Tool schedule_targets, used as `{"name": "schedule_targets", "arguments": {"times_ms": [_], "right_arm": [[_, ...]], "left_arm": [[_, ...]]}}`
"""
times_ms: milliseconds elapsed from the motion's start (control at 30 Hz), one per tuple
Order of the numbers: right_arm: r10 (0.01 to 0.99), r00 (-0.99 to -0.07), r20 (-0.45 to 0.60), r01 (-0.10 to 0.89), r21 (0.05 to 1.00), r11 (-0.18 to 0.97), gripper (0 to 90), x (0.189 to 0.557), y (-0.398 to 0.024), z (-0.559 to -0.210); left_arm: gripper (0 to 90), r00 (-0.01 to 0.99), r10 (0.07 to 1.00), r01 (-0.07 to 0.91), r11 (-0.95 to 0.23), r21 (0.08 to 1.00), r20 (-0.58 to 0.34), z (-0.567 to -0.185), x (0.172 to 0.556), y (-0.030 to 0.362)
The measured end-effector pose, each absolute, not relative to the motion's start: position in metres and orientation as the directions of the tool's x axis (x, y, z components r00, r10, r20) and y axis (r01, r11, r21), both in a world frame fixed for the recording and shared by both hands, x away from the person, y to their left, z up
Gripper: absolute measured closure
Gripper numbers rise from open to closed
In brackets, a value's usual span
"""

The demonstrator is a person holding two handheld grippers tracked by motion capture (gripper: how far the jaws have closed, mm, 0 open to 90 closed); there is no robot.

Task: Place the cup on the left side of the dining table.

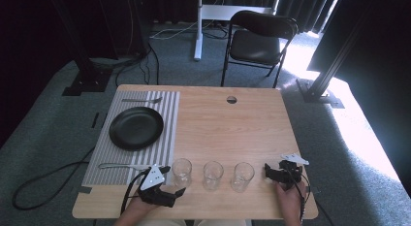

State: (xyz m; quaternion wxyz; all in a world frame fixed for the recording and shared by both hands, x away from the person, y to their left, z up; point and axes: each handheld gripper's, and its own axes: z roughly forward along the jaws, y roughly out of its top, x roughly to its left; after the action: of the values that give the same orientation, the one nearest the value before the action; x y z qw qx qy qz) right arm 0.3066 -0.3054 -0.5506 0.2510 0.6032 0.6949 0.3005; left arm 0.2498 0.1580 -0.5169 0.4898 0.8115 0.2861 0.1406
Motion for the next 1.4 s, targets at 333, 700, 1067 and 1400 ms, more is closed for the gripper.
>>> {"name": "schedule_targets", "arguments": {"times_ms": [333, 700, 1067, 1400], "right_arm": [[0.989, -0.147, 0.014, 0.687, 0.721, 0.092, 11.5, 0.307, -0.305, -0.551], [0.989, -0.147, 0.014, 0.687, 0.72, 0.092, 11.5, 0.307, -0.305, -0.551], [0.989, -0.147, 0.013, 0.687, 0.72, 0.092, 11.5, 0.307, -0.305, -0.551], [0.989, -0.147, 0.013, 0.687, 0.72, 0.092, 11.5, 0.307, -0.305, -0.551]], "left_arm": [[5.9, 0.787, 0.617, 0.308, -0.344, 0.887, -0.033, -0.518, 0.255, 0.151], [13.1, 0.774, 0.633, 0.265, -0.309, 0.913, -0.01, -0.515, 0.259, 0.15], [14.0, 0.763, 0.645, 0.211, -0.3, 0.93, 0.035, -0.512, 0.26, 0.144], [17.8, 0.749, 0.66, 0.183, -0.291, 0.939, 0.058, -0.516, 0.258, 0.14]]}}
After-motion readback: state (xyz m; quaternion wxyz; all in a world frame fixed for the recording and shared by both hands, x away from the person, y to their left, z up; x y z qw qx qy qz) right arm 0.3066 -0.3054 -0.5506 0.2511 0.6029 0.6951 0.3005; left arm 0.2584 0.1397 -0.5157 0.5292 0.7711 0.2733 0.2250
